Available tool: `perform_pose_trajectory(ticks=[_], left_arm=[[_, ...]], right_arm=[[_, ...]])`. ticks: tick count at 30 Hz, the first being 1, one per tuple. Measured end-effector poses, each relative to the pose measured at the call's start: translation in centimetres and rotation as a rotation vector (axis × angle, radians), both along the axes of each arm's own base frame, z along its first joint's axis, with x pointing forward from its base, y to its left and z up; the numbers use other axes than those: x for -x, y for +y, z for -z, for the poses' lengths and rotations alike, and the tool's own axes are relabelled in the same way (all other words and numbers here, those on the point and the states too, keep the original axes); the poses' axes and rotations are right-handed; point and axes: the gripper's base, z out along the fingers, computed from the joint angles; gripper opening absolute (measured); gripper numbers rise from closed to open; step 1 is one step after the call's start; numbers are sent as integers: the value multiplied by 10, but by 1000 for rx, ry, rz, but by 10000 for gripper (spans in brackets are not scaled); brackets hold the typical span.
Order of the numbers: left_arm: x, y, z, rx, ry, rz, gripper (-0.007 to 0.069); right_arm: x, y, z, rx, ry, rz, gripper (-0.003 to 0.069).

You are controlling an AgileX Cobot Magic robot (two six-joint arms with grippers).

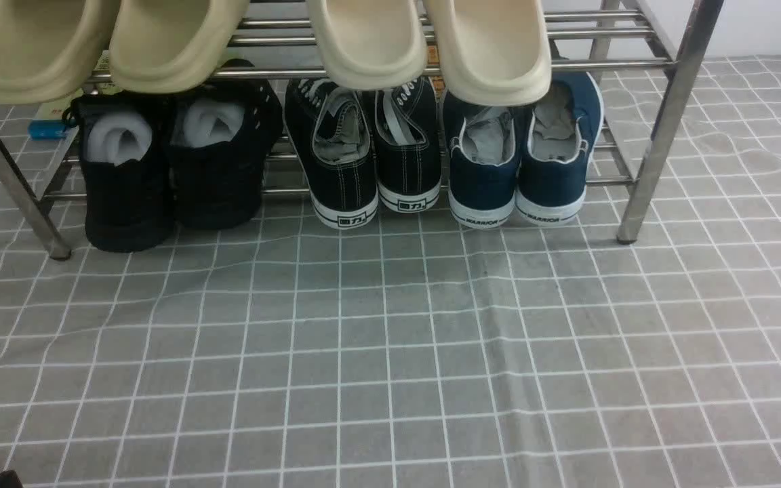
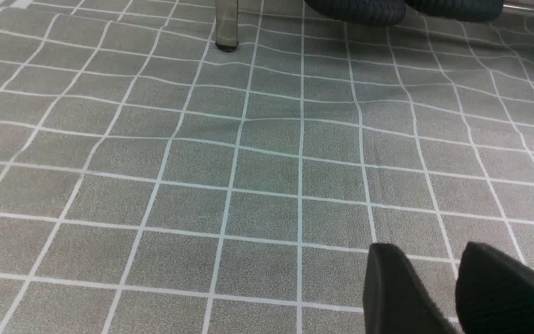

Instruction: Take the shoes off the shelf with your hand from the grey coffee tablecloth.

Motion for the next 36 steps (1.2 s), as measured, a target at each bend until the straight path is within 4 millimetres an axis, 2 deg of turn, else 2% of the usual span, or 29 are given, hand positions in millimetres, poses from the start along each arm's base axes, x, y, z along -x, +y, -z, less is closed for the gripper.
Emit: perform_pose_trajectory(ticks=[29, 36], left_arm=[[0, 0, 0, 0, 0, 0, 240], [0, 0, 0, 0, 0, 0, 240]], right_arm=[[0, 0, 0, 2, 0, 0, 240], [0, -4, 0, 121, 3, 6, 240]])
